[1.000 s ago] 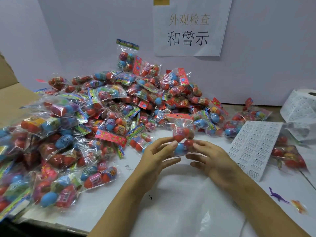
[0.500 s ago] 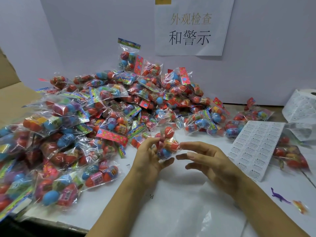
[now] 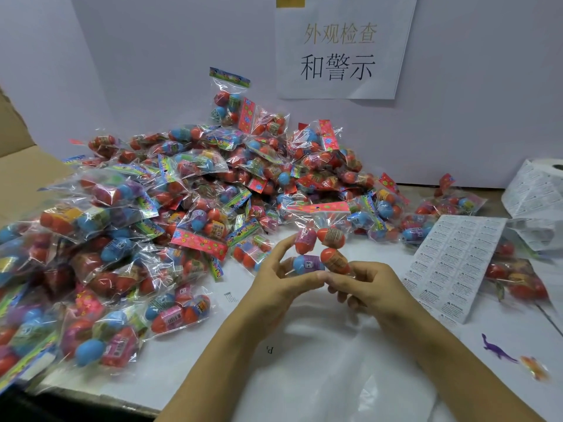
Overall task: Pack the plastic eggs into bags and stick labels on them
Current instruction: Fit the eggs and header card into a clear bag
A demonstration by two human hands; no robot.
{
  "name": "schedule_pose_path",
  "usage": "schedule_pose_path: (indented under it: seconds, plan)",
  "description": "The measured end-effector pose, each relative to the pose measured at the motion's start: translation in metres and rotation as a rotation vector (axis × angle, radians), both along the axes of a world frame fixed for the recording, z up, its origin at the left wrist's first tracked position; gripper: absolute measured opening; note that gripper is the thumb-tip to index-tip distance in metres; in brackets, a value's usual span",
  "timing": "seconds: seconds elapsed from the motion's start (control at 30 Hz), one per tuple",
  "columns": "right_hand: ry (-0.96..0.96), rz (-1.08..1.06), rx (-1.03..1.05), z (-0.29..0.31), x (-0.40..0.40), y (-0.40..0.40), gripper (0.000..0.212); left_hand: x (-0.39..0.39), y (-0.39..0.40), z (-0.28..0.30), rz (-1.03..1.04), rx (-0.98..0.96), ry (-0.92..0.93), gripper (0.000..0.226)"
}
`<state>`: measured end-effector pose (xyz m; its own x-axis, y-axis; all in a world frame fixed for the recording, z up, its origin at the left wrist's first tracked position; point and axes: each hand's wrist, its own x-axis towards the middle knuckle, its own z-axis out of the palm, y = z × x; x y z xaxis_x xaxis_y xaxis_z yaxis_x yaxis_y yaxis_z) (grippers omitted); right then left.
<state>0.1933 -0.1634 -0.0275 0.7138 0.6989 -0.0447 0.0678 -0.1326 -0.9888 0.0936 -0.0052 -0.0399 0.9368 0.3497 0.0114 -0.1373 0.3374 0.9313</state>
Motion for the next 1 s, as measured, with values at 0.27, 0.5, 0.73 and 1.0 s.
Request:
schedule_pose_path:
  seconds: [0.27,0.5,0.73,1.0]
  plan:
    - [0.033,0.014,0.063,-0.002,0.010,-0.004,0.038,-0.001,0.001,0.001,-0.064,0.063,0.046,0.084]
    - [0.003,0.100,0.092,0.004,0.010,-0.008,0.030,-0.003,0.004,0.006,-0.112,0.113,0.025,0.056]
    - [0.027,0.203,0.065,0.013,0.011,-0.016,0.026,-0.007,0.007,0.010,-0.169,0.086,0.010,0.036]
    - [0.146,0.370,0.086,0.020,0.021,-0.027,0.031,-0.009,0.013,0.014,-0.239,0.000,-0.002,0.032]
